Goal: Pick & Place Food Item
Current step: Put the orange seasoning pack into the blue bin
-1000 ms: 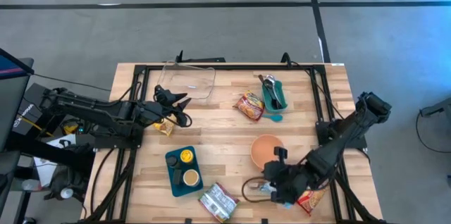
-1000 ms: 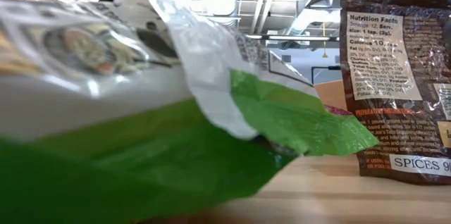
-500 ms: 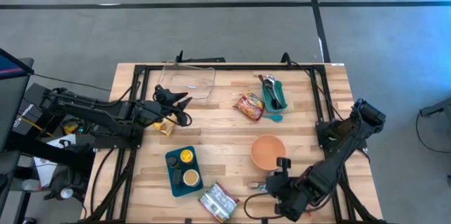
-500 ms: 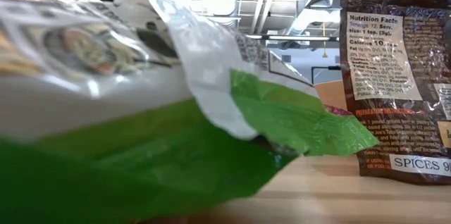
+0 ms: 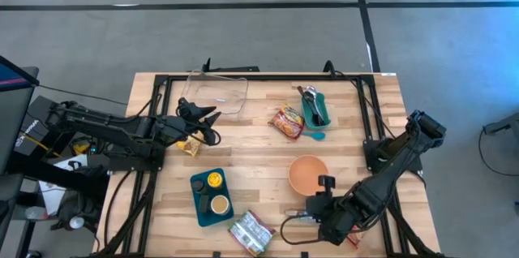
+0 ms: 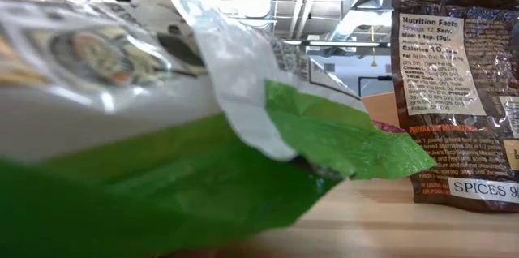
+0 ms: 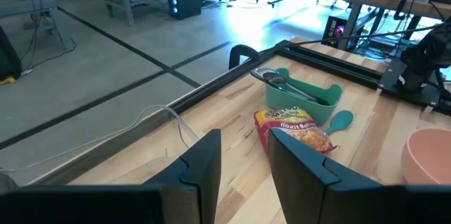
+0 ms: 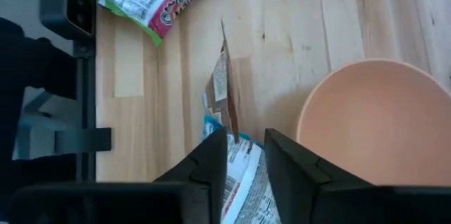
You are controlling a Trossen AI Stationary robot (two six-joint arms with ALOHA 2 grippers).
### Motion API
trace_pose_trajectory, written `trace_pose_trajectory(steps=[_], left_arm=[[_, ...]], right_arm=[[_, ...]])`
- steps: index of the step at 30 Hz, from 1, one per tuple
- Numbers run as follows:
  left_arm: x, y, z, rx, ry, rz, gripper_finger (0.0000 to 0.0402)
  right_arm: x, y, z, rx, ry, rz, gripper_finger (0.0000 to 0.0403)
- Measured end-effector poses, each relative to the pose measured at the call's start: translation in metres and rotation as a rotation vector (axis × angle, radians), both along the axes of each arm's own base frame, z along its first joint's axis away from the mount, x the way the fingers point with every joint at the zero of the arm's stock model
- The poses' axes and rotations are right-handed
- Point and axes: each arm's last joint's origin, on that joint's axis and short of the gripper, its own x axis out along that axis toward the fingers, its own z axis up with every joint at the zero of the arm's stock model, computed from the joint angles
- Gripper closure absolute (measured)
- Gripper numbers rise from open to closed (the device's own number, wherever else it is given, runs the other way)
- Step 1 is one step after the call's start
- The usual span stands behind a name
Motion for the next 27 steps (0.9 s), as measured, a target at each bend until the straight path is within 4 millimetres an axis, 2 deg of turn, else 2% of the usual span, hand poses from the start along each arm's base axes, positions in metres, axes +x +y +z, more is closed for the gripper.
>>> trace_pose_trajectory(steps=[6,10,15,27], left_arm=[[0.000,0.000,0.000,0.000,0.000,0.000,0.0290],[0.000,0.000,0.000,0.000,0.001,0.000,0.0290],[0.000,0.000,0.000,0.000,0.001,0.000,0.0290],[0.000,0.000,0.000,0.000,0.003,0.000,0.0290]], right_arm=[[0.006,0.004,-0.014,-0.019,0.050,0.009,0.0257],[0.009,0.006,-0.022,-0.033,0.063,-0.003,0.0241],[0.010,0.007,-0.028,-0.056,0.076,-0.002,0.0243],[0.023,0.004,-0.042,-0.074,0.060,-0.015,0.0278]])
